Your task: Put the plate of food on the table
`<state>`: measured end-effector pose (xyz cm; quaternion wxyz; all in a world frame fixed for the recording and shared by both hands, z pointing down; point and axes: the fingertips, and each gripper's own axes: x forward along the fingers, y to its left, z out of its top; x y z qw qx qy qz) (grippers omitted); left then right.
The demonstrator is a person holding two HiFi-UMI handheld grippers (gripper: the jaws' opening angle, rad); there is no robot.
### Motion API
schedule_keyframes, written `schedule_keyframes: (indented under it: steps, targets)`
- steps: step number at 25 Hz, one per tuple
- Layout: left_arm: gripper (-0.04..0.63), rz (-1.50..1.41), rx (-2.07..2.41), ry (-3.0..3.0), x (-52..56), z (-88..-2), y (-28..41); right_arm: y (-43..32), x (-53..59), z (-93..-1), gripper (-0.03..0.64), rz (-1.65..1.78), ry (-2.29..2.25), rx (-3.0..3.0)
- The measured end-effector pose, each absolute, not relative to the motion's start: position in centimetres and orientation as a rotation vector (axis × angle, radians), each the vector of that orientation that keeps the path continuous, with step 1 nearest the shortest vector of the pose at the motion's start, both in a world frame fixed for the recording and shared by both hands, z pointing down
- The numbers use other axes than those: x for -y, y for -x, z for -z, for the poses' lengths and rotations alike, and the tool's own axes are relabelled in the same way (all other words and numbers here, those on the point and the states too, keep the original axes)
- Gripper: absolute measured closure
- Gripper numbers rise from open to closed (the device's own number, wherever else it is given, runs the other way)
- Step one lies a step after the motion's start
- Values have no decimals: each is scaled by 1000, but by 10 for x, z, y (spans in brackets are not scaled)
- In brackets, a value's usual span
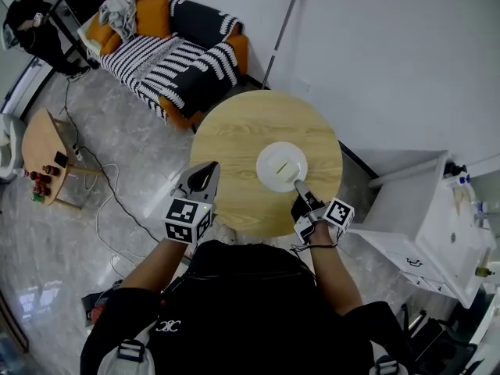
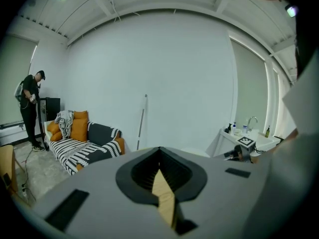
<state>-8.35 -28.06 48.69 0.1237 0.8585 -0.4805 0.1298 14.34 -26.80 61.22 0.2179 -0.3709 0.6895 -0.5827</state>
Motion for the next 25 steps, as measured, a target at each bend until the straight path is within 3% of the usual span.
schedule_keyframes:
  steps: [25]
  targets:
    - [589, -394, 1372, -2498, 293, -501, 91, -137, 245, -727, 593, 1923, 958, -1863]
